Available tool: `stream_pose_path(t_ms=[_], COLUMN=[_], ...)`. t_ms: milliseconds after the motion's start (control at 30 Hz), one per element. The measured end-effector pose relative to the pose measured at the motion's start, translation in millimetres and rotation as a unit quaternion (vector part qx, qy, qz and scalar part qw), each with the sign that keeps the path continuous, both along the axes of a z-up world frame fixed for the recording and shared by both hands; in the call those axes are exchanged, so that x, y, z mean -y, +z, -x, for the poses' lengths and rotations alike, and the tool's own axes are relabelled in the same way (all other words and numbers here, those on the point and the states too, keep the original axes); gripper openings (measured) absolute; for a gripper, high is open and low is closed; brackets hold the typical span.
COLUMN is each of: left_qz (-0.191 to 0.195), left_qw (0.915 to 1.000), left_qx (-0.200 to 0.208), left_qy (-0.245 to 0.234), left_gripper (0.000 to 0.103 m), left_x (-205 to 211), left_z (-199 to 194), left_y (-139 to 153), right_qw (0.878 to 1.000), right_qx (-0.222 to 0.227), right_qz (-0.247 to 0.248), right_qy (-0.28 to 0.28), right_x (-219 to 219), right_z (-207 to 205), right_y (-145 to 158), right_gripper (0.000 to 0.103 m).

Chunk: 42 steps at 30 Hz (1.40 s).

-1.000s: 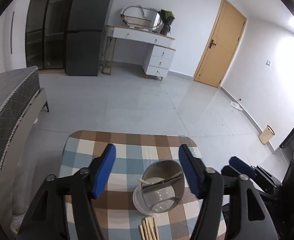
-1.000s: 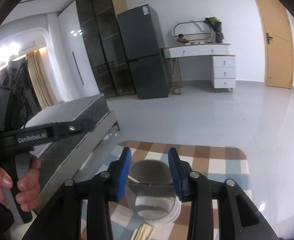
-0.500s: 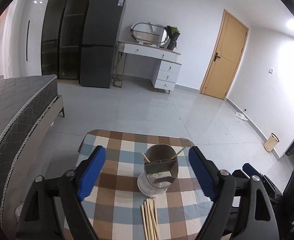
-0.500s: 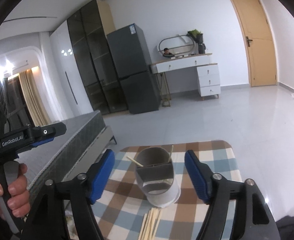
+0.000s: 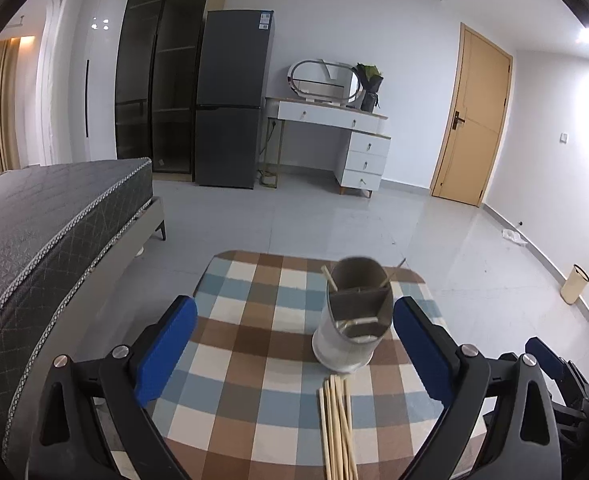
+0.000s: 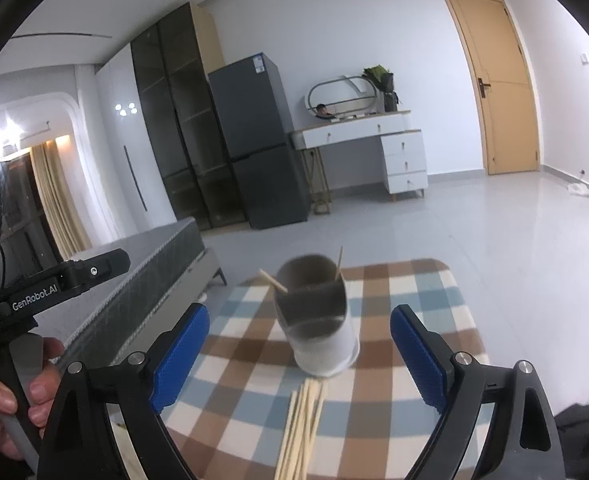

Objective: Organize utensils
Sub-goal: 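Withdraw both open tools from the caddy back toward the chopstick bundle, then close the right tool on a chopstick while the left tool grasps another chopstick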

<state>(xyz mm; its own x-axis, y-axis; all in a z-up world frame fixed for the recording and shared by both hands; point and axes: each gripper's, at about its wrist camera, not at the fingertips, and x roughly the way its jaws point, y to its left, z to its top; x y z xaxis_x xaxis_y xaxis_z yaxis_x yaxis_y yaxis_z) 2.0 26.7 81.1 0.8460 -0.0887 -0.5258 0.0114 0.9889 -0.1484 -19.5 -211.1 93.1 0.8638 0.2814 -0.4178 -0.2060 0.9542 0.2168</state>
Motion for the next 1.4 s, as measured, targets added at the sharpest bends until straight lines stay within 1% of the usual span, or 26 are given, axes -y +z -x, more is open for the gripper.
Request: stream_pose_path(t_ms=[200,333,433,533,667,767,867,967,1033,1067,1100,1133,1200,1267,1300,1400], left_qz=[0.001,-0.004,0.002,0.005,0.001,0.002,-0.004,0.008,0.015,0.019,0.018,0.018,0.022,0.025,0.024,0.019], left_qw=[0.9996,0.999,0.9973,0.9949,0.9932,0.9914,0.9888,0.9848,0.982,0.9808,0.9797,0.9789,0.977,0.9751,0.9741,0.9721], left_qx=[-0.027,-0.045,-0.073,-0.101,-0.116,-0.13,-0.146,-0.168,-0.179,-0.183,-0.186,-0.189,-0.196,-0.203,-0.206,-0.212], left_qy=[-0.002,0.001,-0.001,0.004,0.008,0.013,0.029,0.044,0.058,0.065,0.072,0.075,0.081,0.085,0.089,0.099], left_gripper=[0.096,0.096,0.096,0.096,0.096,0.096,0.096,0.096,0.096,0.096,0.096,0.096,0.096,0.096,0.096,0.096], left_x=[-1.8,0.3,0.4,0.6,1.7,-1.5,-7.5,-15.5,-21.2,-24.0,-25.8,-26.8,-29.4,-32.2,-33.6,-38.5], left_z=[-7.5,-14.7,-26.3,-38.0,-45.2,-52.0,-59.3,-68.6,-73.3,-74.8,-75.7,-76.8,-78.3,-79.9,-80.7,-81.1], left_y=[-30.3,-49.6,-65.7,-83.1,-101.0,-114.3,-125.5,-134.3,-137.9,-139.4,-140.6,-141.7,-143.5,-146.2,-147.5,-149.0], right_qw=[1.0,0.999,0.998,0.995,0.989,0.984,0.977,0.966,0.96,0.957,0.953,0.949,0.945,0.941,0.94,0.935], right_qx=[-0.018,-0.043,-0.061,-0.091,-0.141,-0.169,-0.206,-0.25,-0.271,-0.282,-0.293,-0.304,-0.314,-0.319,-0.321,-0.333], right_qz=[0.013,0.018,0.024,0.031,0.042,0.056,0.061,0.065,0.068,0.07,0.072,0.074,0.08,0.1,0.107,0.107], right_qy=[-0.007,-0.005,-0.001,-0.001,0.005,0.003,0.005,0.011,0.018,0.023,0.028,0.035,0.045,0.05,0.05,0.049], right_x=[-5.3,-7.5,-8.6,-10.2,-13.2,-14.4,-15.1,-19.0,-23.0,-26.1,-29.0,-32.9,-40.0,-48.6,-51.1,-52.3], right_z=[-0.9,-9.5,-16.7,-25.1,-43.7,-58.3,-75.5,-95.9,-108.3,-114.3,-120.0,-125.8,-134.1,-141.7,-144.5,-150.3], right_y=[-31.6,-51.3,-64.6,-78.1,-99.9,-115.3,-132.0,-152.3,-164.5,-170.9,-176.4,-182.0,-189.7,-197.7,-200.8,-208.8], right_gripper=[0.093,0.093,0.093,0.093,0.092,0.091,0.083,0.074,0.062,0.059,0.053,0.05,0.05,0.05,0.048,0.044])
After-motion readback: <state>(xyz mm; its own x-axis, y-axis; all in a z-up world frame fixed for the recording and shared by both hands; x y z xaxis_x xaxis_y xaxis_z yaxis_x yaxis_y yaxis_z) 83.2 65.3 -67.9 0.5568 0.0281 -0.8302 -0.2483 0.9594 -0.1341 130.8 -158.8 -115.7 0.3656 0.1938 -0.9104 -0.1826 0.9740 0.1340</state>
